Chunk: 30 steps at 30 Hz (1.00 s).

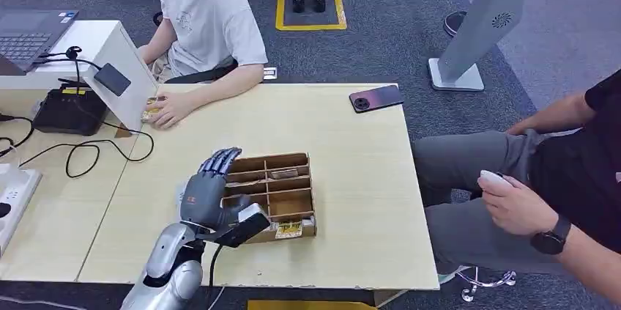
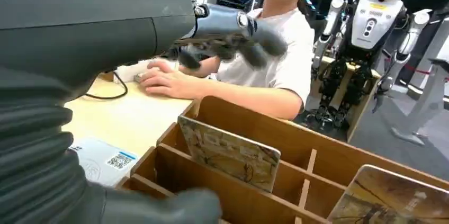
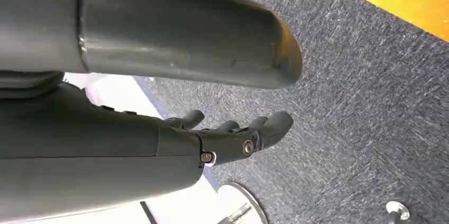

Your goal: Pass the card to the sensor for recognition and then transmit it.

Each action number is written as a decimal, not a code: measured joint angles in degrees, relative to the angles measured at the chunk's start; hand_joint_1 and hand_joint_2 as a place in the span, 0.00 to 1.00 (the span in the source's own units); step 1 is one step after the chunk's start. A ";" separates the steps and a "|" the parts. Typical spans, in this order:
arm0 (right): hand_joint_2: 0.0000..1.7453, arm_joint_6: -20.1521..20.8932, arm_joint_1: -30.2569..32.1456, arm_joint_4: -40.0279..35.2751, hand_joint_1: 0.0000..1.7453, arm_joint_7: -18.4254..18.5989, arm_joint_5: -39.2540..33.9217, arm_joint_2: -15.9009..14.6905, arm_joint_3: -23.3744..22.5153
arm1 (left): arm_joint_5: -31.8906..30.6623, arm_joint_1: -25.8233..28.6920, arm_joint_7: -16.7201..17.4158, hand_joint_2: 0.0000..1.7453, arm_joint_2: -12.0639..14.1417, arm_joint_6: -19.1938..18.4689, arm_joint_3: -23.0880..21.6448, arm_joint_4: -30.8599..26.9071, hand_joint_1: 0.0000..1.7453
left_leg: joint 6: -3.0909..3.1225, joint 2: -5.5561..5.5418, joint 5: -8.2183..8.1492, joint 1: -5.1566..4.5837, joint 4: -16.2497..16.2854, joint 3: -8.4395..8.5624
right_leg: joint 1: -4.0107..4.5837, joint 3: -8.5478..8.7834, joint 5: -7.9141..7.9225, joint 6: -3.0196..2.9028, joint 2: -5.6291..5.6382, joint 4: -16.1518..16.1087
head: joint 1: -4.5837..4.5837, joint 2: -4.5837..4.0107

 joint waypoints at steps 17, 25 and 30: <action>0.00 0.00 -0.17 0.00 0.00 -0.02 -0.24 0.00 -0.42 | 1.31 0.14 -0.26 1.00 -0.31 0.61 0.00 1.31 1.00 | 0.00 -0.01 0.00 0.00 0.00 0.01 | 0.00 0.02 0.00 0.00 -0.02 0.00 | 0.00 0.00; 0.00 0.07 -0.02 0.00 0.00 -0.79 -0.41 -0.35 -0.77 | 16.51 -5.07 -2.93 1.00 4.51 -9.56 1.20 -7.92 1.00 | -0.06 -0.07 0.06 0.12 0.00 -0.02 | 0.11 0.00 0.05 -0.06 -0.06 0.01 | 0.02 -0.02; 0.00 0.07 0.01 0.00 0.00 -0.87 -0.39 -0.52 -0.90 | 17.48 -8.10 -2.69 1.00 7.08 -11.78 2.73 -12.75 1.00 | -0.07 -0.07 0.07 0.15 0.00 0.00 | 0.14 0.01 0.05 -0.07 -0.04 0.01 | 0.00 -0.02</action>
